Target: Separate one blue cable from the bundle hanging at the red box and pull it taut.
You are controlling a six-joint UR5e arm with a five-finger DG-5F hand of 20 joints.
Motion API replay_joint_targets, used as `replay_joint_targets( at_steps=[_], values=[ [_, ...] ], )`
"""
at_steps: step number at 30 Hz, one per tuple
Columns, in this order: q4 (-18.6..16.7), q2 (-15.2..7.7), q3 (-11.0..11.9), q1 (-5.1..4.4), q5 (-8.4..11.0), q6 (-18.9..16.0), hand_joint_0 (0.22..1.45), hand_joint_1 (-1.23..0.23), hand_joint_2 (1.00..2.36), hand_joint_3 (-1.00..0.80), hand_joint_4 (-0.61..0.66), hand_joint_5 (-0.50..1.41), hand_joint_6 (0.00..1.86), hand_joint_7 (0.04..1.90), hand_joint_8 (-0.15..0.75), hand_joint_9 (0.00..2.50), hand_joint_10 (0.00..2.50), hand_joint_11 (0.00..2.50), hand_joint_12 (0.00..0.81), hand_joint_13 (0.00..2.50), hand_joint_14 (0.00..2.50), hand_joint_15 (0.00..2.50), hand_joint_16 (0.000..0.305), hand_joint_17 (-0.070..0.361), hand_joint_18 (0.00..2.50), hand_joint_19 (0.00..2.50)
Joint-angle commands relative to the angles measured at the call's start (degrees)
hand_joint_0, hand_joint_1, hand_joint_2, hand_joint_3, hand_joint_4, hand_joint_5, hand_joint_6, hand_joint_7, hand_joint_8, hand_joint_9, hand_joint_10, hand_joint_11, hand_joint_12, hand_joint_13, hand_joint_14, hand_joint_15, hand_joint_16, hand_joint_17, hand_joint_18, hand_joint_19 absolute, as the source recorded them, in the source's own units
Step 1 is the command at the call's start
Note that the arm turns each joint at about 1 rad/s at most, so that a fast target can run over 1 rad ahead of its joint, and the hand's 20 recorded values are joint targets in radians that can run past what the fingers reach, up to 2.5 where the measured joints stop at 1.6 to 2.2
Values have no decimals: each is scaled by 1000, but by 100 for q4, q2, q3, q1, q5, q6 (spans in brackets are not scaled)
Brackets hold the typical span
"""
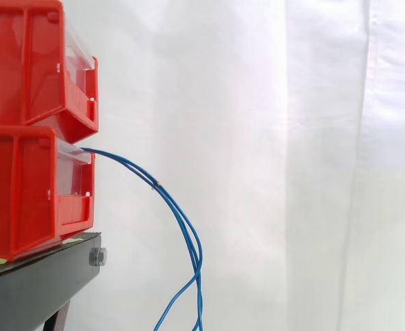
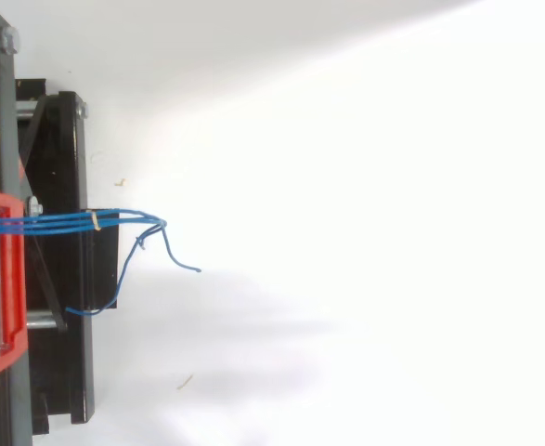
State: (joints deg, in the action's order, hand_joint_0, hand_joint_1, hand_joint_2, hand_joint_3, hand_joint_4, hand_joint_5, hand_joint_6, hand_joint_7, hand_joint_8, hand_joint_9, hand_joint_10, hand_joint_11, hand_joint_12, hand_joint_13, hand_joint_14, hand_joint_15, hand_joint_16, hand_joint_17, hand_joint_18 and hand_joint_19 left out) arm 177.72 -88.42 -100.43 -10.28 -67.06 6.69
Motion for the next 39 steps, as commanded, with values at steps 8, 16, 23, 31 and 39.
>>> replay_joint_targets(
  at_steps=[8,16,23,31,39],
  values=[
    [0,0,-3,0,0,-1,486,-310,1000,-500,139,-261,503,851,235,151,9,256,400,278,6,145,75,170,301,121],
    [123,0,-3,-9,-35,-1,494,-343,1000,-500,140,-259,503,851,235,180,9,265,398,291,5,136,73,165,319,108],
    [-44,-8,6,-17,-26,-9,503,-376,1000,-500,129,-267,503,852,228,190,9,250,386,293,5,121,69,156,314,105],
    [-536,-369,-3,-26,9,-36,512,-393,1000,-500,129,-268,503,850,223,207,9,262,372,305,5,122,66,149,323,105],
    [-1160,-1186,32,-26,44,-176,531,-566,1000,-500,132,-267,503,848,214,237,9,273,357,359,4,112,55,124,373,52]
  ],
)
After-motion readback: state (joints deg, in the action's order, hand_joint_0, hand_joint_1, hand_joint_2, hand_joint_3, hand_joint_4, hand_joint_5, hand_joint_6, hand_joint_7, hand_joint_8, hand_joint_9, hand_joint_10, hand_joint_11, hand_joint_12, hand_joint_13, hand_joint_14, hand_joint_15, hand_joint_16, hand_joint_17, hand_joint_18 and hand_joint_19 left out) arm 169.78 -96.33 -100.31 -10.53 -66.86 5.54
